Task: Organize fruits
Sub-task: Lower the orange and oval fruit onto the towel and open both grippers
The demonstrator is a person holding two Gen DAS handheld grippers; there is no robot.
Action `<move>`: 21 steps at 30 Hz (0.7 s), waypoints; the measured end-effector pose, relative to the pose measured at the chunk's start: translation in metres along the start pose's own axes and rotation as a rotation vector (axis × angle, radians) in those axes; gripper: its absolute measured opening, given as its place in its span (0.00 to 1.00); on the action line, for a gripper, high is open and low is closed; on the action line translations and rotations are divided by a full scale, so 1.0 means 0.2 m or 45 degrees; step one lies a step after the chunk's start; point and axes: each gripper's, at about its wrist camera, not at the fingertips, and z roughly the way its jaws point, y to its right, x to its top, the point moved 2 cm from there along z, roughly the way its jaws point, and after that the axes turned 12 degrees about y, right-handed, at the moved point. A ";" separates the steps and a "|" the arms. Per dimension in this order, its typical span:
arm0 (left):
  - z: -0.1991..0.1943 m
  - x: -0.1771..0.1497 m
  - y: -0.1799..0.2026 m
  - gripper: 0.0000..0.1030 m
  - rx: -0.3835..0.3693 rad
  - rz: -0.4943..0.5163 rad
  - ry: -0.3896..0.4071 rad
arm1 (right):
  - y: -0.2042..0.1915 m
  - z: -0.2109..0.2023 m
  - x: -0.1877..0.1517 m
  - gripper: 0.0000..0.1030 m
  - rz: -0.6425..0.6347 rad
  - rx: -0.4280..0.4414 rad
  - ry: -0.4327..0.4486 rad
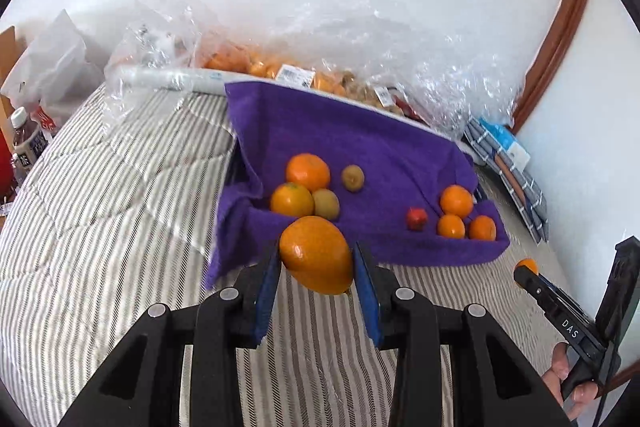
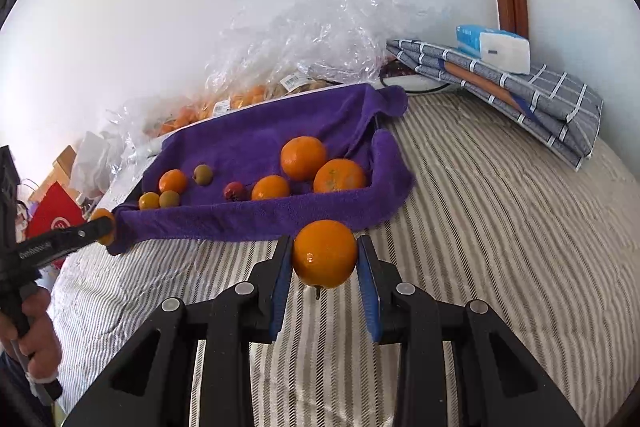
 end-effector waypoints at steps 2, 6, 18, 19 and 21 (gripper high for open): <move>0.00 0.05 0.00 0.34 -0.009 -0.011 0.019 | -0.01 0.00 0.06 0.31 -0.015 -0.004 0.015; 0.04 0.14 0.02 0.34 -0.022 -0.004 0.042 | -0.04 0.03 0.18 0.31 -0.079 -0.016 0.057; 0.36 0.18 0.18 0.34 -0.078 0.049 -0.019 | -0.07 0.37 0.37 0.31 -0.214 -0.054 0.044; 0.39 0.16 0.19 0.34 -0.084 0.055 -0.035 | -0.05 0.40 0.37 0.31 -0.207 -0.061 0.037; 0.43 0.14 0.20 0.34 -0.092 0.059 -0.053 | -0.03 0.44 0.36 0.31 -0.184 -0.076 0.022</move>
